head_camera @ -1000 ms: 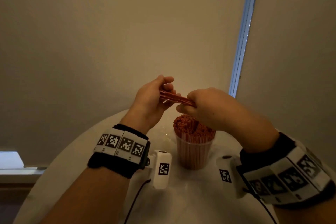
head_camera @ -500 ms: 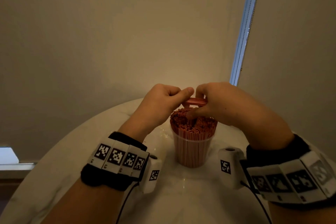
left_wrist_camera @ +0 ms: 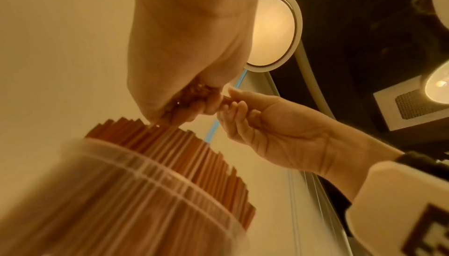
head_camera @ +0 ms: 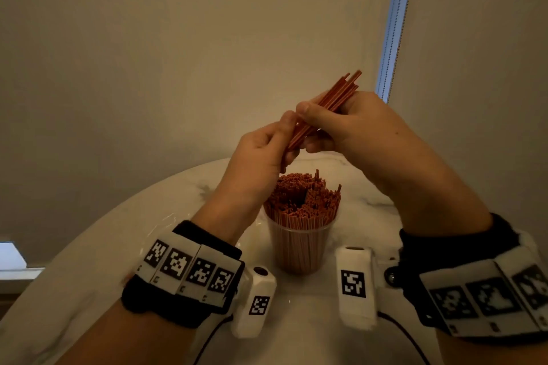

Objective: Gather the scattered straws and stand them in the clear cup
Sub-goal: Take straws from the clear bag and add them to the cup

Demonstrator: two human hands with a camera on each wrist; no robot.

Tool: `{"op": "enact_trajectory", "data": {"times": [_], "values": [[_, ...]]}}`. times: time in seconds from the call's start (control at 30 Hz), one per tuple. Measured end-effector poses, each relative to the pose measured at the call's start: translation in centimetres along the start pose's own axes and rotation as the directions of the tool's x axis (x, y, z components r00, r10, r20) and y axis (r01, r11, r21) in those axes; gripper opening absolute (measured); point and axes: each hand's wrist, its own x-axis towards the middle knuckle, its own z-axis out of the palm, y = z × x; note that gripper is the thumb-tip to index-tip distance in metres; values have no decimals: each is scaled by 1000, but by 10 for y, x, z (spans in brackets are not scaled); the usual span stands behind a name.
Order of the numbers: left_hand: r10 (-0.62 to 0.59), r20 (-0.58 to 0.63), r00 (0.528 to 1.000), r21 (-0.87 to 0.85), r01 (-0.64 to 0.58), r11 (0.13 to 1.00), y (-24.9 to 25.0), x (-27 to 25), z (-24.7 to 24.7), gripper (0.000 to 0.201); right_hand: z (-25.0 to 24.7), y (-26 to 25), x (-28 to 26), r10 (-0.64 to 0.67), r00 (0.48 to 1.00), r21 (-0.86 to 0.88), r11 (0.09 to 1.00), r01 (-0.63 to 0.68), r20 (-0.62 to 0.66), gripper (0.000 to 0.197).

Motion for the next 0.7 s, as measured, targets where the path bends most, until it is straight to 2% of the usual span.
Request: {"op": "enact_trajectory", "data": {"times": [0.1, 0.17, 0.2, 0.27, 0.33, 0.4, 0.47, 0.57, 0.7], "values": [[9, 44, 999, 248, -20, 969, 3, 1, -11, 52, -14, 1, 1, -3, 1000, -97, 995, 1, -21, 19], [-116, 120, 986, 409, 57, 911, 4, 2, -22, 69, -20, 4, 1, -2, 999, -174, 985, -4, -34, 17], [-208, 175, 962, 481, 100, 871, 2, 2, -28, 86, -21, 5, 0, 10, 1000, -195, 981, -13, -20, 16], [-379, 284, 881, 562, 168, 810, -4, 2, -35, 112, -16, 7, 1, 43, 998, -234, 972, -32, 42, 14], [-474, 397, 786, 536, 221, 815, -10, 1, -38, 126, -8, 11, 2, 57, 993, -305, 952, -23, 102, 10], [-495, 453, 741, 519, 232, 822, -16, 2, -37, 123, 1, 14, 4, 71, 988, -370, 929, -15, 139, 8], [-498, 464, 733, 524, 226, 821, -18, 2, -37, 111, 3, 17, 6, 88, 987, -398, 917, -28, 132, 11], [-502, 457, 734, 524, 233, 819, -19, 2, -37, 107, -1, 19, 7, 98, 988, -391, 919, -43, 121, 18], [-479, 453, 752, 485, 243, 840, -17, -1, -33, 99, 4, 25, 8, 129, 982, -404, 913, -63, 138, 13]]}}
